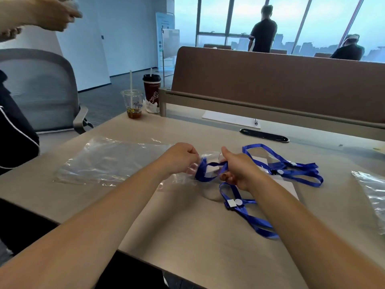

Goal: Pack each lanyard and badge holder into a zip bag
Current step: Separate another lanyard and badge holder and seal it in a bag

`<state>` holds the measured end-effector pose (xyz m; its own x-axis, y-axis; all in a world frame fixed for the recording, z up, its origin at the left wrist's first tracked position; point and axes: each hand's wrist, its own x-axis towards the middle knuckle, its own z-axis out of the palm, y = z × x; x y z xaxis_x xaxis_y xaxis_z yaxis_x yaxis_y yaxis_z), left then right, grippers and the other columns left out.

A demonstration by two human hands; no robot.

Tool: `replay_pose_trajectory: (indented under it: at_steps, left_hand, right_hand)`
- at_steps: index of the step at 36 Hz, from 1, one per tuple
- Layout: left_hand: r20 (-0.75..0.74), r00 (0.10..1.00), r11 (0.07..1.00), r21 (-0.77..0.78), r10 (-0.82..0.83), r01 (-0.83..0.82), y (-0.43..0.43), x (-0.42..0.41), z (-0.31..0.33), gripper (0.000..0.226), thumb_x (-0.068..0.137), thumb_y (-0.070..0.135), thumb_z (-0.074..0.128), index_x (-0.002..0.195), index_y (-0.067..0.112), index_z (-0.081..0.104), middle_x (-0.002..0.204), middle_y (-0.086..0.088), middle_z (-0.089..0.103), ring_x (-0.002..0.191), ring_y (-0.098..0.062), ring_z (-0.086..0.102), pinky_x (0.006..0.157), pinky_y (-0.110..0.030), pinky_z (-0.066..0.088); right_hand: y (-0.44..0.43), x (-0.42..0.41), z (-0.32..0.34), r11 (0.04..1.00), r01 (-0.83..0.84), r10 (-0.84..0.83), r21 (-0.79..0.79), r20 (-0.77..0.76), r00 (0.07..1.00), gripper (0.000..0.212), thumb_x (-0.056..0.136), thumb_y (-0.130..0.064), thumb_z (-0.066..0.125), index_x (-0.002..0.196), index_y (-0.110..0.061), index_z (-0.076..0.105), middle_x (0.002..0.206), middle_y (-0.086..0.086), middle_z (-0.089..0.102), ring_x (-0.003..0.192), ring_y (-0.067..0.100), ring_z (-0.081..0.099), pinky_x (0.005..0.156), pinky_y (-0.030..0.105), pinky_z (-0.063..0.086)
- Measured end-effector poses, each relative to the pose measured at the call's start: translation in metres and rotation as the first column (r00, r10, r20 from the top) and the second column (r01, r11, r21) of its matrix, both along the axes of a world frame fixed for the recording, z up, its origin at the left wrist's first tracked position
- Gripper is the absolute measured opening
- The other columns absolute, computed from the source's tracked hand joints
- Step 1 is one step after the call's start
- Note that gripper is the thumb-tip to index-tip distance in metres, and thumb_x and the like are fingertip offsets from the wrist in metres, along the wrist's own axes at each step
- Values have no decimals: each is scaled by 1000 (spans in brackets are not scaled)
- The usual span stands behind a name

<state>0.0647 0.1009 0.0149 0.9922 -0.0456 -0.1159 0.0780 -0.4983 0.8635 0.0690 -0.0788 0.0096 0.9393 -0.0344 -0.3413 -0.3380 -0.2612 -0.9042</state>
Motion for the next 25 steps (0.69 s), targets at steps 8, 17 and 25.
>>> replay_pose_trajectory:
  at_steps: [8, 17, 25]
  left_hand:
    - [28, 997, 997, -38, -68, 69, -5, -1, 5, 11, 93, 5, 56, 98, 1, 66, 101, -16, 71, 86, -24, 72, 72, -33, 62]
    - [42, 995, 995, -32, -92, 93, -6, -3, 8, 10, 92, 4, 57, 95, 3, 67, 97, -14, 70, 89, -27, 71, 75, -35, 62]
    - [37, 984, 984, 44, -173, 171, -7, -8, 14, 9, 90, 13, 67, 95, 6, 68, 99, -10, 71, 92, -24, 70, 85, -35, 60]
  right_hand:
    - [4, 4, -6, 993, 51, -46, -111, 45, 998, 35, 102, -41, 50, 94, -8, 57, 71, 8, 56, 70, 20, 55, 66, 32, 46]
    - [3, 5, -7, 991, 27, -17, -131, 81, 997, 20, 100, -18, 53, 89, -4, 62, 69, 9, 59, 62, 17, 55, 61, 29, 46]
    - [4, 10, -6, 960, 37, -13, -278, 91, 996, 17, 98, -14, 55, 92, -2, 65, 76, 10, 63, 67, 18, 58, 62, 27, 47]
